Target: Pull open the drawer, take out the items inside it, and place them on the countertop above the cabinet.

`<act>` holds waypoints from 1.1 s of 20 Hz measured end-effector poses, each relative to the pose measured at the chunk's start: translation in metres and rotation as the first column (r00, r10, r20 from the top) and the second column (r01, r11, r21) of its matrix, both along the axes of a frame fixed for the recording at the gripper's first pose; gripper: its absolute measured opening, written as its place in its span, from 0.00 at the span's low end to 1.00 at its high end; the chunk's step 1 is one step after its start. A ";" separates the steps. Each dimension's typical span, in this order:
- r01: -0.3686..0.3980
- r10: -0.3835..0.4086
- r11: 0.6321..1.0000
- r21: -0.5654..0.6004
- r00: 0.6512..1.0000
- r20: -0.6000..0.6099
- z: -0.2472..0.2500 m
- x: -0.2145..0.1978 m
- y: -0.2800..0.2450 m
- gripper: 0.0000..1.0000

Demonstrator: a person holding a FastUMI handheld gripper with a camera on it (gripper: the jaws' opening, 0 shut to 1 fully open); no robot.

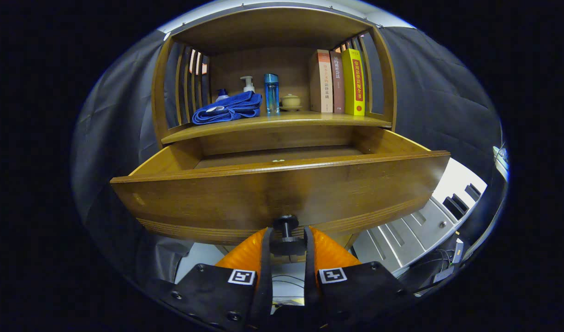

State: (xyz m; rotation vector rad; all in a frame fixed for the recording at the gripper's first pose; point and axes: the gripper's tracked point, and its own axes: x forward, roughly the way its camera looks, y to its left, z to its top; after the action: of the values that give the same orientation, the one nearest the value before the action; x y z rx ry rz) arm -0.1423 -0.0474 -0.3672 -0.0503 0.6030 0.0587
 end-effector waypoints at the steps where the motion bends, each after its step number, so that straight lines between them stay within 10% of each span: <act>1: -0.003 0.003 1.000 -0.001 1.000 -0.002 0.000 -0.003 0.000 0.37; 10: 0.073 -0.072 0.997 0.039 0.997 -0.037 0.019 0.002 0.000 0.53; 22: -0.017 0.014 0.999 0.032 0.997 0.070 0.114 0.041 0.028 0.89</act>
State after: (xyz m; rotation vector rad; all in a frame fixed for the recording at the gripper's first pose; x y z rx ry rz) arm -0.1010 -0.0190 -0.2527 -0.0251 0.5320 0.0817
